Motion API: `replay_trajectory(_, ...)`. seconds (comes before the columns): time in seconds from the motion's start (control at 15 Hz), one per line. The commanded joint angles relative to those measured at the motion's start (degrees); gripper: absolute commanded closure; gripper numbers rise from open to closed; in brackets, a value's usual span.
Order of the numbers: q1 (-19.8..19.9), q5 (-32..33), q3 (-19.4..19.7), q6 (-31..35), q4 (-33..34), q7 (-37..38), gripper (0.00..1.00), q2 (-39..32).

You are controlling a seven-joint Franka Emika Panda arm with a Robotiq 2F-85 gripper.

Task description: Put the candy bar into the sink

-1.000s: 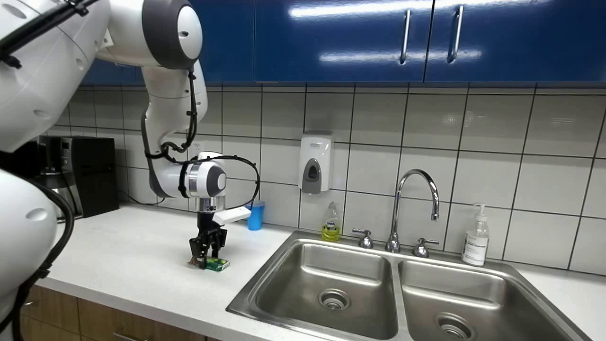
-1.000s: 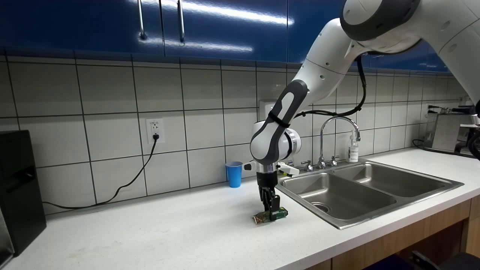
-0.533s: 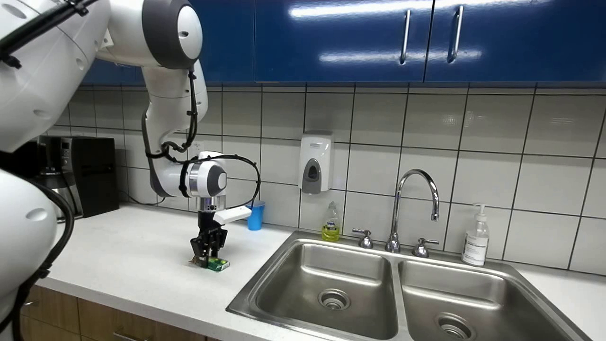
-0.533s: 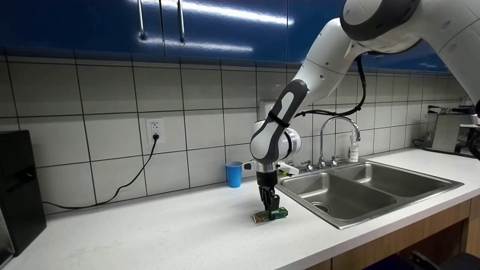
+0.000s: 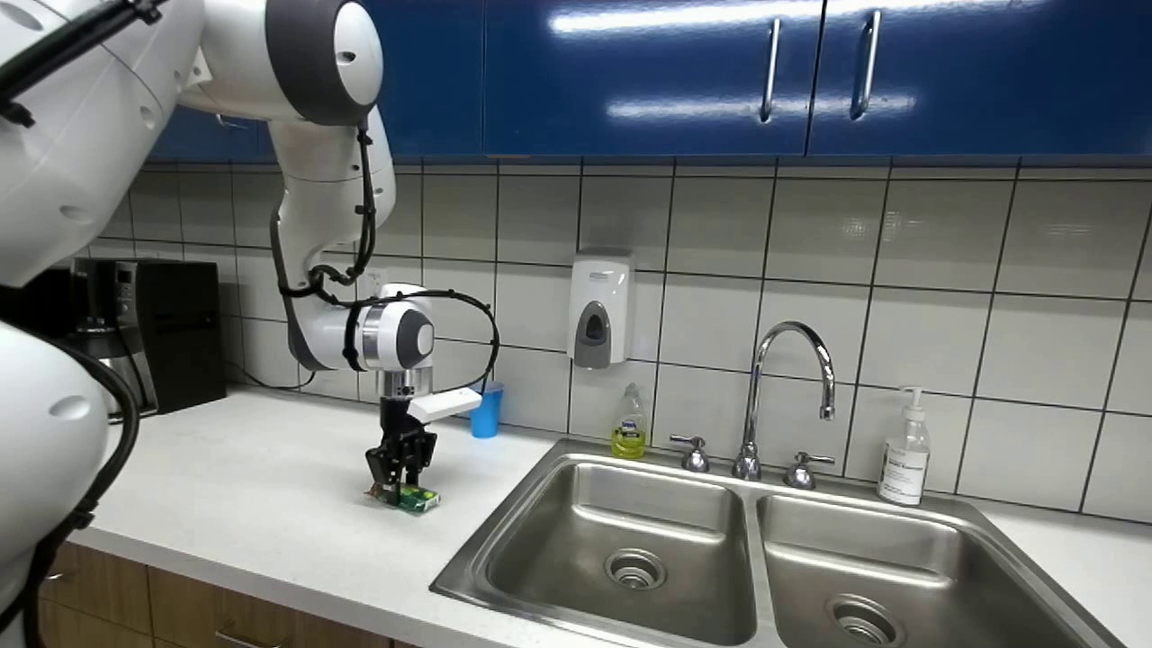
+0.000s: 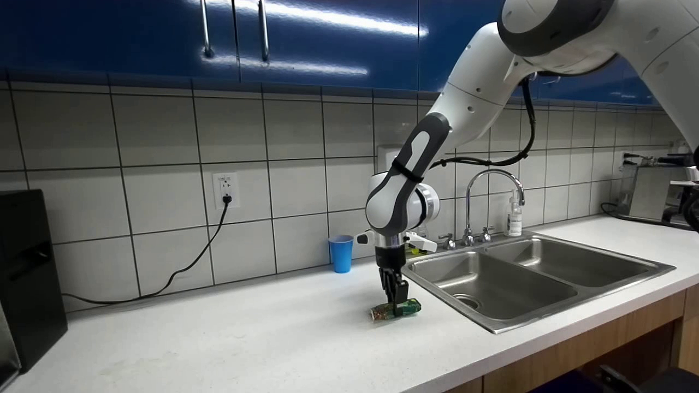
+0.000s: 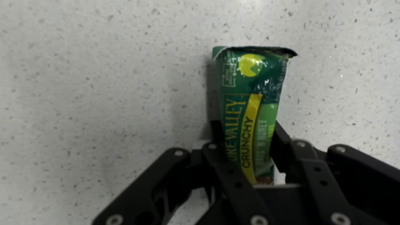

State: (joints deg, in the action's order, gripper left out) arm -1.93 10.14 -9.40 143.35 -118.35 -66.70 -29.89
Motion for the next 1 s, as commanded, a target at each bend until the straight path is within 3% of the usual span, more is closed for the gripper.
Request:
replay_trajectory(0.0,-0.07,0.50,0.35,-1.63,-2.50,1.99,0.85,4.47)
replay_trajectory(0.4,0.36,-1.31,0.38,-2.41,-5.75,4.66,0.85,8.81)
replay_trajectory(0.93,1.17,-8.01,2.32,-0.78,-11.28,21.46,0.85,15.77)
